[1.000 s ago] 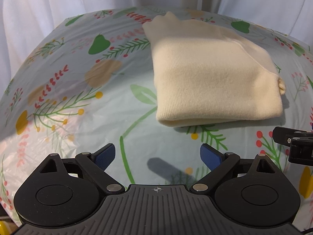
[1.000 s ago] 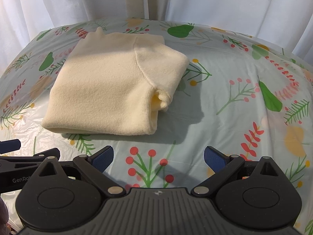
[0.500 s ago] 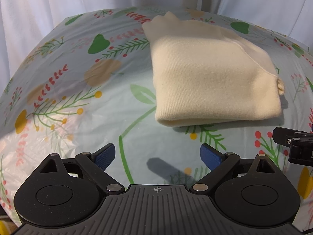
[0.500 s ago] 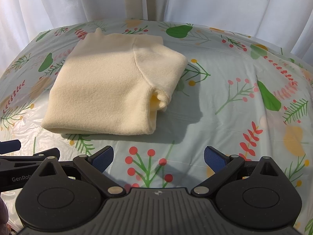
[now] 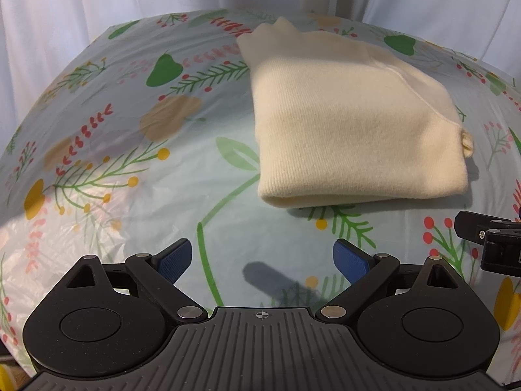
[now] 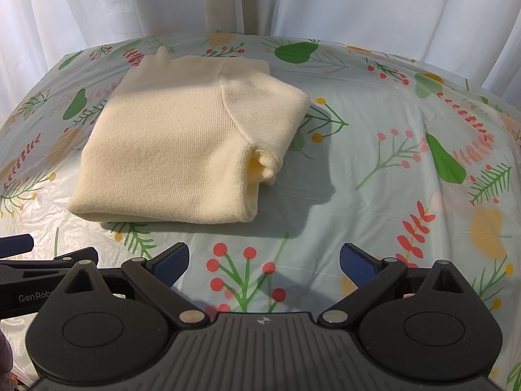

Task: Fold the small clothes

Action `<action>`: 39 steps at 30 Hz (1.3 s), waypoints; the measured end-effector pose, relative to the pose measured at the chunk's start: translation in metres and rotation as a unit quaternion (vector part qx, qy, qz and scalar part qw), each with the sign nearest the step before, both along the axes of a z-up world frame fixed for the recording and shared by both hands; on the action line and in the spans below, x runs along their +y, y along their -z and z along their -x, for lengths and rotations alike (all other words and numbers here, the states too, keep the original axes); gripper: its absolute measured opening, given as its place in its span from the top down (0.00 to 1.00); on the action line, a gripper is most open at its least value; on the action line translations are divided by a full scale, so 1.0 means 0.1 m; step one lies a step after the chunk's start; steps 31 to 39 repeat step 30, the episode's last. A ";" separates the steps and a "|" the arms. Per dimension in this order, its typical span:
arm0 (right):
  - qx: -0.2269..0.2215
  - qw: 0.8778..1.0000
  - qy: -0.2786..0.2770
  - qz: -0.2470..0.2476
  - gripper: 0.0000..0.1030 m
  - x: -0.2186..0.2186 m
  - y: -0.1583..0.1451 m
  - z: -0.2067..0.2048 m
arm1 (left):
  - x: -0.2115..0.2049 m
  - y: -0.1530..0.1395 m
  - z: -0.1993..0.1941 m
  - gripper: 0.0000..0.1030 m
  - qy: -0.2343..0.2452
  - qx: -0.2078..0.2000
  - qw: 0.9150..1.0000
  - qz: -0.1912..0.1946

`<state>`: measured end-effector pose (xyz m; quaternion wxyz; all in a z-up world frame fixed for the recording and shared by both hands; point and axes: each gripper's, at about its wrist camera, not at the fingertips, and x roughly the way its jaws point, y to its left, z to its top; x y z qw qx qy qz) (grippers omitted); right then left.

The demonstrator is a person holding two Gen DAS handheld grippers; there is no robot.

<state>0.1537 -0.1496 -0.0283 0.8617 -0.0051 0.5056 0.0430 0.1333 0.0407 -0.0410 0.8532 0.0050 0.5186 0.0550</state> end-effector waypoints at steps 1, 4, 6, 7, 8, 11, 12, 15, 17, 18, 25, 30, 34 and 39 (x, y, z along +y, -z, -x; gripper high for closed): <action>0.000 1.000 0.000 0.000 0.04 0.00 0.00 0.00 | 0.00 0.00 0.00 0.06 0.000 0.000 1.000 0.000; -0.001 1.000 0.002 0.000 0.04 -0.01 0.00 0.00 | -0.02 0.01 0.00 0.06 0.003 0.001 1.000 -0.004; -0.002 1.000 0.003 -0.002 0.04 -0.02 0.00 0.00 | -0.03 0.02 0.00 0.06 0.005 0.001 1.000 -0.007; -0.002 1.000 0.003 -0.003 0.04 -0.02 0.00 0.00 | -0.03 0.02 -0.01 0.06 0.006 0.002 1.000 -0.007; -0.002 1.000 0.003 -0.003 0.04 -0.02 0.00 0.01 | -0.03 0.02 -0.01 0.06 0.006 0.002 1.000 -0.005; -0.002 1.000 0.003 0.001 0.04 -0.02 0.00 0.01 | -0.03 0.03 -0.02 0.06 0.005 0.004 1.000 0.000; -0.002 1.000 0.003 0.002 0.04 -0.02 0.00 0.00 | -0.04 0.03 -0.02 0.06 0.004 0.005 1.000 0.001; -0.001 1.000 0.004 0.002 0.04 -0.02 0.00 0.00 | -0.04 0.03 -0.02 0.06 0.006 0.003 1.000 0.001; -0.001 1.000 0.004 0.003 0.04 -0.02 0.00 0.00 | -0.04 0.03 -0.02 0.06 0.011 -0.001 1.000 0.005; -0.001 1.000 0.004 0.004 0.04 -0.01 0.00 -0.01 | -0.03 0.03 -0.02 0.06 0.013 -0.004 1.000 0.009; -0.001 1.000 0.003 0.009 0.04 -0.02 0.01 -0.02 | -0.05 0.04 0.01 0.06 0.010 -0.013 1.000 -0.022; 0.002 1.000 0.007 0.007 0.04 -0.05 0.02 -0.03 | -0.03 0.03 0.01 0.06 0.010 -0.004 1.000 0.003; 0.002 1.000 0.007 0.007 0.04 -0.05 0.02 -0.03 | -0.03 0.03 0.01 0.06 0.010 -0.004 1.000 0.003; 0.002 1.000 0.007 0.007 0.04 -0.05 0.02 -0.03 | -0.03 0.03 0.01 0.06 0.010 -0.004 1.000 0.003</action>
